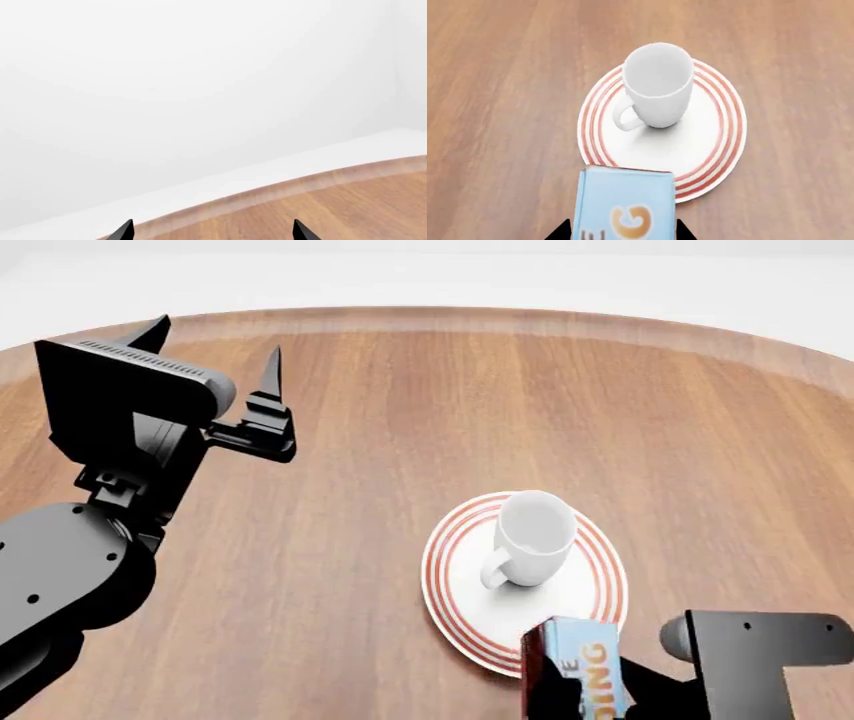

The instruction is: Pick up the white mug and put it on the plate, and put the chocolate pudding to the right of the plate.

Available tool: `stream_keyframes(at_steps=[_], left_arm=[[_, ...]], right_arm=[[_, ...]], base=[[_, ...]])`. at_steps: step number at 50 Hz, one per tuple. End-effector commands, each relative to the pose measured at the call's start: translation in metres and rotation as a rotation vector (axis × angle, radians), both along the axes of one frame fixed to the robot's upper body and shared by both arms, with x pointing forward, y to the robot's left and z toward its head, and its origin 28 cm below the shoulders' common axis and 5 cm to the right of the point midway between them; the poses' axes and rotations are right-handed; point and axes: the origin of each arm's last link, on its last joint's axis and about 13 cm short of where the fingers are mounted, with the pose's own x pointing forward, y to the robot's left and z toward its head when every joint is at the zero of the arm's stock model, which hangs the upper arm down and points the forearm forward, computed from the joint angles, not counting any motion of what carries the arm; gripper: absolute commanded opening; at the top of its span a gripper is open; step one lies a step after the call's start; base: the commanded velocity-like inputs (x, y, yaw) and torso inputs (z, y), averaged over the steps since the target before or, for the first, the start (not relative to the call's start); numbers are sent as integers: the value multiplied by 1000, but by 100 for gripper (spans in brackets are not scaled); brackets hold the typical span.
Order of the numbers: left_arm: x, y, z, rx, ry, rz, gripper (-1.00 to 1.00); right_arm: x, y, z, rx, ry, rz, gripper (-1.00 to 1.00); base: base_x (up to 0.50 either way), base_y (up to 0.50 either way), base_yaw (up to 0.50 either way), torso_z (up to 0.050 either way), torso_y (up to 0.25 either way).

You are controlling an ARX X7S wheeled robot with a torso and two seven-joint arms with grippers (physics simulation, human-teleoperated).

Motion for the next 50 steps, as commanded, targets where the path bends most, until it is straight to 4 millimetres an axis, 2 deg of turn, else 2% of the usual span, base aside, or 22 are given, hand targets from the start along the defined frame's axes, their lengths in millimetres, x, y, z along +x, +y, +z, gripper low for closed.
stream_keyframes(at_steps=[1, 18, 19, 24, 27, 33, 38, 39, 42, 43, 46, 50], left_arm=[[-1, 0, 1, 2, -3, 1, 100], [0, -1, 1, 4, -4, 0, 100], [0, -1, 1, 3, -4, 1, 100], [0, -1, 0, 4, -2, 0, 100], [0, -1, -1, 2, -1, -2, 100], [1, -1, -3, 2, 4, -2, 100], [1, -2, -4, 4, 6, -7, 100], [1, -2, -4, 4, 6, -7, 100], [3, -2, -6, 5, 13, -4, 100], [3, -3, -6, 6, 13, -5, 100], [2, -3, -6, 6, 15, -7, 100], [2, -3, -5, 7, 13, -8, 100]], right_arm=[[-3, -28, 31, -40, -145, -98, -100], [-7, -48, 86, -73, -413, -309, -100], [-4, -51, 93, -86, -463, -326, -100], [5, -61, 101, -110, -501, -394, -100], [13, -68, 105, -176, -551, -351, -100], [30, -80, 114, -209, -696, -384, -100], [63, -97, 125, -248, -746, -430, -100], [68, -98, 127, -240, -771, -357, -100], [79, -99, 128, -292, -776, -308, -100], [82, -100, 128, -304, -752, -342, -100], [91, -100, 129, -363, -731, -263, -100], [107, -105, 131, -345, -645, -208, -100]], base=[[0, 0, 0, 0, 0], [0, 0, 0, 0, 0], [0, 0, 0, 0, 0], [0, 0, 0, 0, 0], [0, 0, 0, 0, 0], [0, 0, 0, 0, 0], [0, 0, 1, 0, 0], [0, 0, 0, 0, 0], [0, 0, 0, 0, 0], [0, 0, 0, 0, 0], [0, 0, 0, 0, 0], [0, 0, 0, 0, 0]])
